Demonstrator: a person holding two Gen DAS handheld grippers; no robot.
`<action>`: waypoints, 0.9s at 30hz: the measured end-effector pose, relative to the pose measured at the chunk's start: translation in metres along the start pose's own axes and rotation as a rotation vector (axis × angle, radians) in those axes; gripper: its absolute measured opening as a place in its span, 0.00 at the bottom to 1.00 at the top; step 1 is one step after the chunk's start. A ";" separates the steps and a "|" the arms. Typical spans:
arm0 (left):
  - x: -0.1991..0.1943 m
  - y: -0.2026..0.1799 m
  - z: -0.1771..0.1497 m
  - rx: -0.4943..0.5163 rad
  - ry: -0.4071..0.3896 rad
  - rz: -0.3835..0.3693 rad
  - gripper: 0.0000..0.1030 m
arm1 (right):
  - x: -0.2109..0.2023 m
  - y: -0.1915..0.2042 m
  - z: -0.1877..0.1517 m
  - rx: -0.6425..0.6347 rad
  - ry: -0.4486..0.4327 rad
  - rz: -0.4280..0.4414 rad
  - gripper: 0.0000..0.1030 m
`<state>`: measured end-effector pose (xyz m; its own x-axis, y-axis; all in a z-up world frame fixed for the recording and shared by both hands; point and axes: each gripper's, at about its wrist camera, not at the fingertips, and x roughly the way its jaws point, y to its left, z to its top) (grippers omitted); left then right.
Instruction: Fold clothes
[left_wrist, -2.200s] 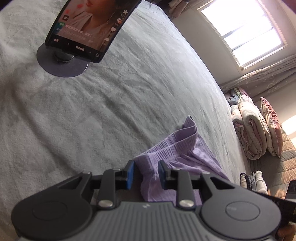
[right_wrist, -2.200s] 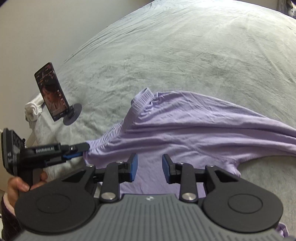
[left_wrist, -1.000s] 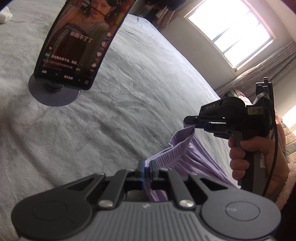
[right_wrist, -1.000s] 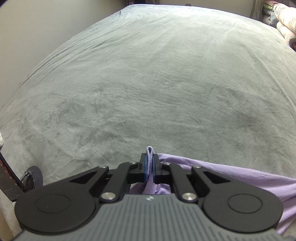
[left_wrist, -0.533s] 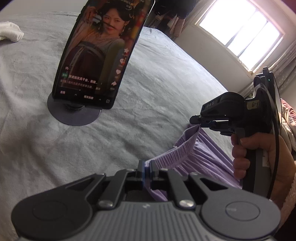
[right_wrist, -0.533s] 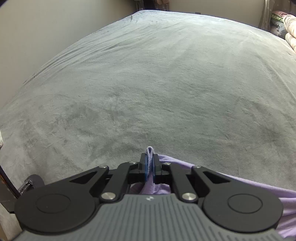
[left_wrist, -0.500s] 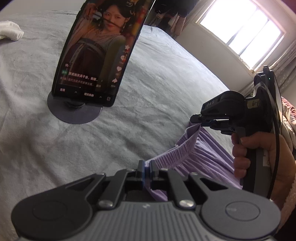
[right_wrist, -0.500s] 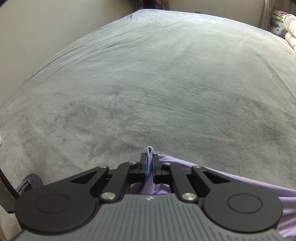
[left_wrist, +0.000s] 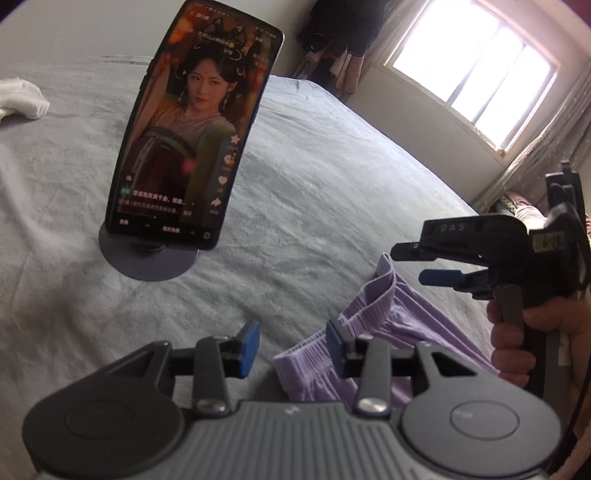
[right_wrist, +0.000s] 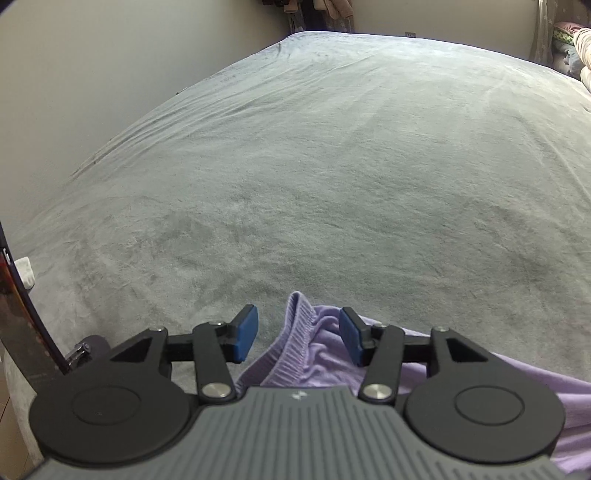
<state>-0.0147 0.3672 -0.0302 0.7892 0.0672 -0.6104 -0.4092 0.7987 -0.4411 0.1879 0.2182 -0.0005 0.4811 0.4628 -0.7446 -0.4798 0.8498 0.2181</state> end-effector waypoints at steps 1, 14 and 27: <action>0.000 -0.002 0.000 0.001 0.001 -0.002 0.40 | -0.005 -0.005 -0.002 0.000 0.000 0.000 0.52; 0.007 -0.056 -0.020 0.121 0.073 -0.113 0.40 | -0.066 -0.077 -0.041 0.045 0.018 -0.042 0.52; 0.019 -0.115 -0.068 0.327 0.274 -0.273 0.40 | -0.151 -0.161 -0.100 0.108 0.009 -0.101 0.52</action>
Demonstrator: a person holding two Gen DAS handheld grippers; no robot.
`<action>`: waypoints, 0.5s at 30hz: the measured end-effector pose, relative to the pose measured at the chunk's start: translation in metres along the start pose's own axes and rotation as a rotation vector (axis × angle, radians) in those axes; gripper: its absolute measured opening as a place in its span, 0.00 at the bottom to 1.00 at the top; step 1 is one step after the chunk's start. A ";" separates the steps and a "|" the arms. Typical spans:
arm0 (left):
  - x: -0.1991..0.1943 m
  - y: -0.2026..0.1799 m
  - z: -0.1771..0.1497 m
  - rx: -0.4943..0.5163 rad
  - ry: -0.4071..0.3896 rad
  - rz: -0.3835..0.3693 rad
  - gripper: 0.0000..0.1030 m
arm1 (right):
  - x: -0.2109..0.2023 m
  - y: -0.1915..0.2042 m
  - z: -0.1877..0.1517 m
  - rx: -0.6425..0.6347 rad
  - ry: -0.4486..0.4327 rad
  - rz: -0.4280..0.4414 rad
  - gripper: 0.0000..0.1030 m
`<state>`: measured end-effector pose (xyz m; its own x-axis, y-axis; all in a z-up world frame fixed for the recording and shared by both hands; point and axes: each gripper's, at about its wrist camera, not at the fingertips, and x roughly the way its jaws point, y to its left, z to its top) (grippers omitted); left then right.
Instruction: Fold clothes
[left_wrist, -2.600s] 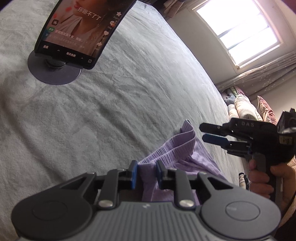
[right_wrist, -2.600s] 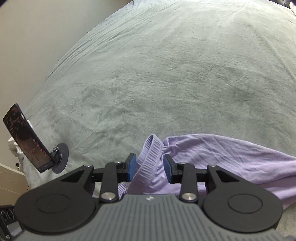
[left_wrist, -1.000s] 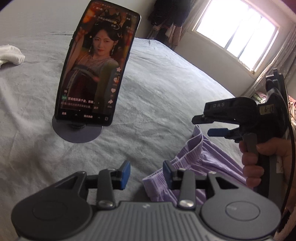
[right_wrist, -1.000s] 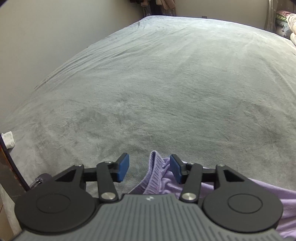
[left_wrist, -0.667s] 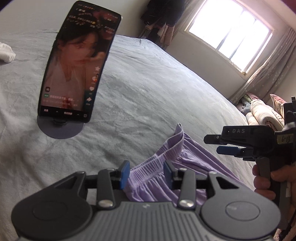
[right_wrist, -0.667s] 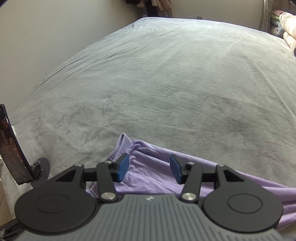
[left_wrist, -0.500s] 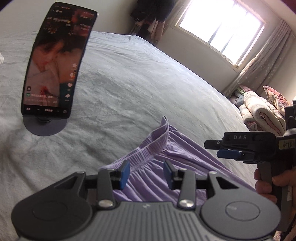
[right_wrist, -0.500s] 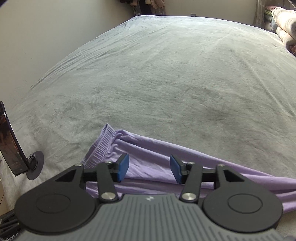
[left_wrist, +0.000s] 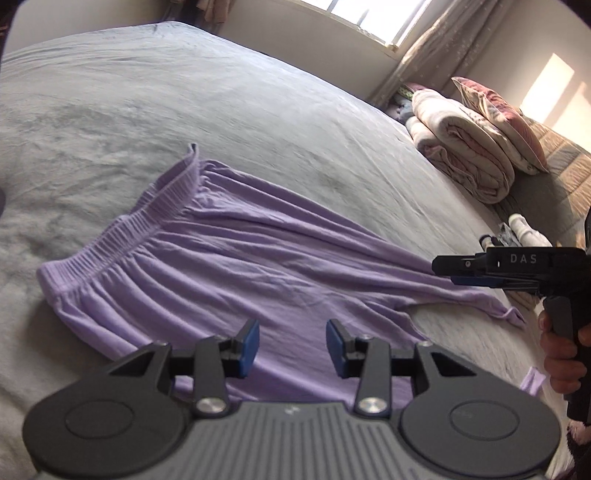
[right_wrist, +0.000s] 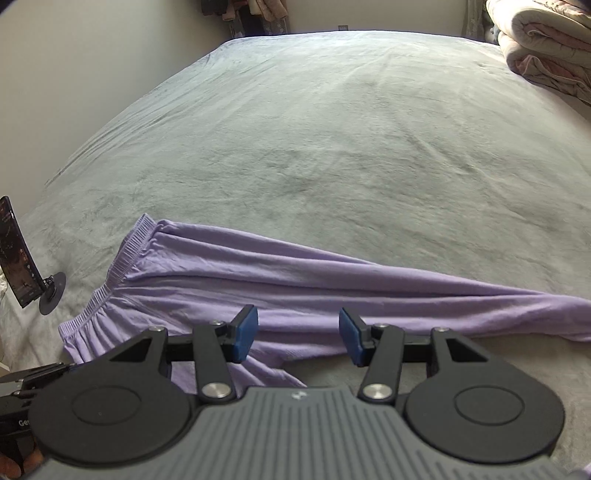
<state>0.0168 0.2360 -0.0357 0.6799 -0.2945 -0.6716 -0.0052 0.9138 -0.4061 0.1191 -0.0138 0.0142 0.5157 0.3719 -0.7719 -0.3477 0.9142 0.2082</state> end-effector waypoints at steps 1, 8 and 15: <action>0.003 -0.005 -0.003 0.020 0.017 -0.014 0.40 | -0.006 -0.007 -0.005 0.005 0.001 -0.008 0.52; 0.017 -0.041 -0.022 0.154 0.110 -0.096 0.38 | -0.058 -0.070 -0.048 0.085 -0.006 -0.070 0.52; 0.032 -0.098 -0.043 0.271 0.204 -0.218 0.38 | -0.116 -0.152 -0.091 0.212 -0.035 -0.154 0.52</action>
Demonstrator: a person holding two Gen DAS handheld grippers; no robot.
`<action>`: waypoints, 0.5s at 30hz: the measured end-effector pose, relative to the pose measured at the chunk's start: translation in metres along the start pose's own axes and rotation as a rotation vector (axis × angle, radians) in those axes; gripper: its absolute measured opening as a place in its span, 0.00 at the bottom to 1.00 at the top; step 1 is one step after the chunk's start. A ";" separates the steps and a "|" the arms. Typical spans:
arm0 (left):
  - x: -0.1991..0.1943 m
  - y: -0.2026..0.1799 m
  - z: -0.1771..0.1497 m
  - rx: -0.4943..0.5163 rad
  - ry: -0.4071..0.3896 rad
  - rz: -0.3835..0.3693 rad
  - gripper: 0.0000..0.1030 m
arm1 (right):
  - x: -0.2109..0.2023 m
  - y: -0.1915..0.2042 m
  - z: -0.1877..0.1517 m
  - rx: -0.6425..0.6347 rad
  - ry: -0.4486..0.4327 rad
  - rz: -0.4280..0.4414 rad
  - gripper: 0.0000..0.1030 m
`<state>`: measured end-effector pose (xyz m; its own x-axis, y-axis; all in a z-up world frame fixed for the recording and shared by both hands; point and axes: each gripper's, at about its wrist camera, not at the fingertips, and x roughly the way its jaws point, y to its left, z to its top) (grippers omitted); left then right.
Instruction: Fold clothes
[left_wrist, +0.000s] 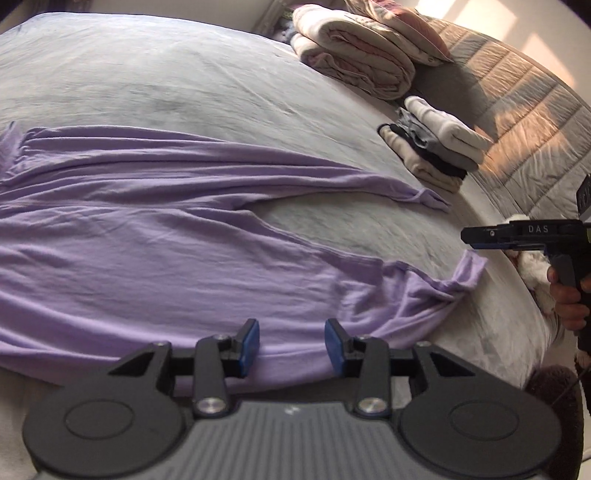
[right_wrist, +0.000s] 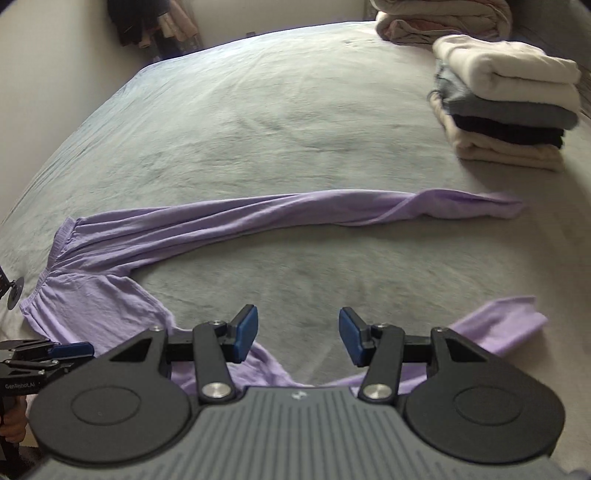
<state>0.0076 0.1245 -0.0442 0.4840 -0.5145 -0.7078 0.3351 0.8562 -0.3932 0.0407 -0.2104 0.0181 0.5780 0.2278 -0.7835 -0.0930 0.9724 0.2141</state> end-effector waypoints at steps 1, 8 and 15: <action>0.005 -0.009 -0.001 0.014 0.009 -0.004 0.38 | -0.006 -0.013 -0.003 0.019 -0.007 -0.008 0.52; 0.033 -0.060 0.003 0.081 0.047 -0.022 0.37 | -0.037 -0.087 -0.025 0.123 -0.032 -0.052 0.52; 0.058 -0.126 0.007 0.262 0.019 -0.048 0.35 | -0.040 -0.131 -0.038 0.186 -0.042 -0.045 0.52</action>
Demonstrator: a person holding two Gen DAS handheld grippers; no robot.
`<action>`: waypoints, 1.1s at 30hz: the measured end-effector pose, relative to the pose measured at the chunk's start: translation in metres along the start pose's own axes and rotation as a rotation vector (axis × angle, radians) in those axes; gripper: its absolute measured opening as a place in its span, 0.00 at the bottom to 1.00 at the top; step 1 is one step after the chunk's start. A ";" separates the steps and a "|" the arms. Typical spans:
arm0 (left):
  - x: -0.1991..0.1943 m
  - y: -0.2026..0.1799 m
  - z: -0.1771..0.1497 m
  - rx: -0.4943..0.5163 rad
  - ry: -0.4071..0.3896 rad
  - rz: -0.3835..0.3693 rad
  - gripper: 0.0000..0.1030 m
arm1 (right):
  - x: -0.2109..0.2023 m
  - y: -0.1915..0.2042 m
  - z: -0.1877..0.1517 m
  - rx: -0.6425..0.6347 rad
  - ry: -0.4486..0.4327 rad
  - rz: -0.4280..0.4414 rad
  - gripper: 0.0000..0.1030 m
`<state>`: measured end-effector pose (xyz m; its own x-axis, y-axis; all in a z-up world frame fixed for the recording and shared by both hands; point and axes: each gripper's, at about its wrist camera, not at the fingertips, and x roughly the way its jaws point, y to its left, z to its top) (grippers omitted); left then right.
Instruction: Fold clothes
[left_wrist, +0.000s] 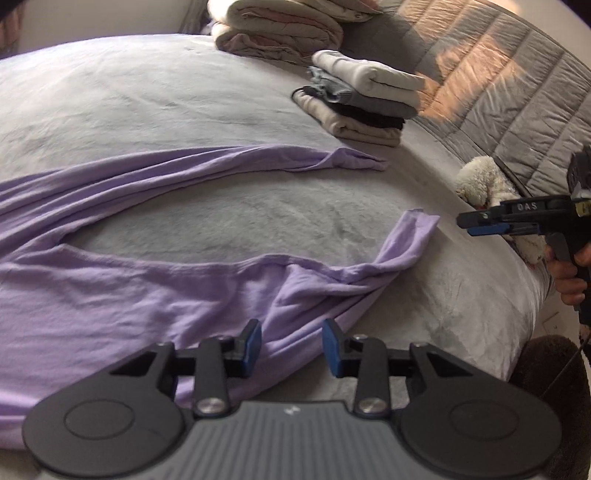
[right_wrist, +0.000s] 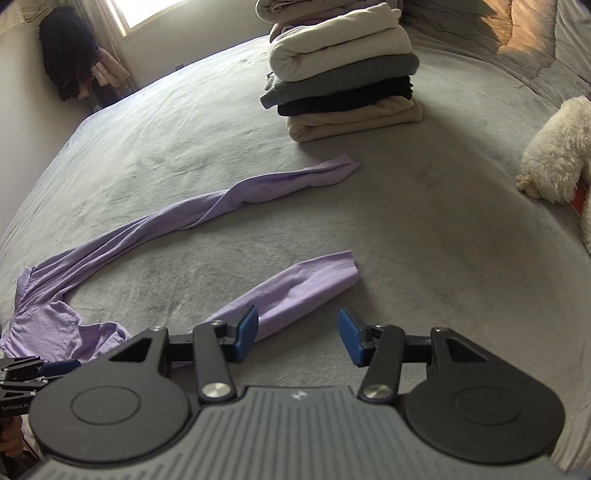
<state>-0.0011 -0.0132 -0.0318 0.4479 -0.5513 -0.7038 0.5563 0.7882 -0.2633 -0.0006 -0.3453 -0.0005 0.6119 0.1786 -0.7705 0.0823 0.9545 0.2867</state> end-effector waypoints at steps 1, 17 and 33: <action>0.005 -0.012 0.003 0.046 -0.009 -0.005 0.35 | 0.001 -0.005 -0.001 0.008 0.002 0.009 0.51; 0.106 -0.129 0.049 0.370 -0.022 -0.018 0.25 | 0.033 -0.047 0.020 0.228 -0.071 0.151 0.39; 0.153 -0.115 0.104 0.233 -0.032 -0.041 0.05 | 0.035 -0.079 0.007 0.269 -0.099 0.175 0.39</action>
<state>0.0759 -0.2162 -0.0407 0.4415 -0.5925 -0.6738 0.7193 0.6826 -0.1289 0.0195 -0.4160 -0.0464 0.7076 0.2973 -0.6411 0.1661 0.8118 0.5598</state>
